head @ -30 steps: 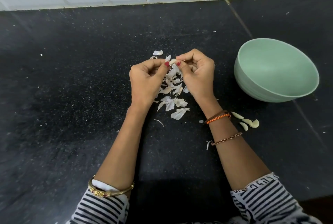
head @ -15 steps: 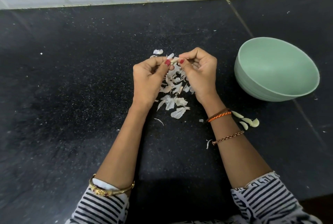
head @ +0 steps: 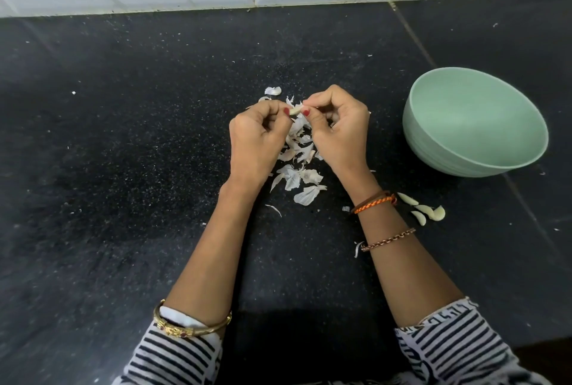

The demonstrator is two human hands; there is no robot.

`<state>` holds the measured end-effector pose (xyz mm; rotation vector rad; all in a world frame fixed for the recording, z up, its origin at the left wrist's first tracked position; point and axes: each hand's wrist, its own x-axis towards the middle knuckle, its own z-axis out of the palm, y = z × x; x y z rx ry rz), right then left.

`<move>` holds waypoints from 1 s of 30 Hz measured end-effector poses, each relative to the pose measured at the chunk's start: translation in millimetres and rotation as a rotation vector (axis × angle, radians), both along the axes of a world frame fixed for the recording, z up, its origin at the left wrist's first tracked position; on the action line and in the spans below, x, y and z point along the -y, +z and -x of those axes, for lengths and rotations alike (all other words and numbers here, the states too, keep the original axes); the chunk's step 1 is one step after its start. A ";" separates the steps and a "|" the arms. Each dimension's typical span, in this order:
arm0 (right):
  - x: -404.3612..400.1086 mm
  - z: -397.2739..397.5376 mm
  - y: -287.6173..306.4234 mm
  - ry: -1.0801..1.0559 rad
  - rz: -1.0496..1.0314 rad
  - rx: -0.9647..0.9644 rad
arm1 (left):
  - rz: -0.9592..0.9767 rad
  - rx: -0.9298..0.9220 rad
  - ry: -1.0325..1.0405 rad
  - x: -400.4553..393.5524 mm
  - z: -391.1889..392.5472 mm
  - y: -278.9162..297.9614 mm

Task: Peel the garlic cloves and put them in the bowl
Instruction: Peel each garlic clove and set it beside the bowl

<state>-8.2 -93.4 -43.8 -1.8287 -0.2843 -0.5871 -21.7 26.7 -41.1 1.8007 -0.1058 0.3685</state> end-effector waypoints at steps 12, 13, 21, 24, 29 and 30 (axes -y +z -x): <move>-2.4 4.4 11.1 0.238 -0.601 -0.313 | 0.202 -0.056 -0.062 7.0 1.1 4.9; -2.8 4.8 11.2 0.215 -0.578 -0.302 | 0.195 -0.051 -0.054 6.8 1.3 4.3; -2.9 3.9 8.0 0.050 -0.329 -0.136 | 0.213 -0.004 0.008 1.5 -1.1 0.5; -3.3 3.9 7.3 0.075 -0.280 -0.096 | 0.157 0.041 0.003 0.4 -2.9 -2.8; -1.9 3.2 6.6 0.084 -0.247 -0.080 | 0.141 0.089 -0.006 0.9 -2.5 -3.5; -1.9 3.4 6.6 0.086 -0.244 -0.087 | 0.146 0.091 -0.010 1.1 -2.6 -3.7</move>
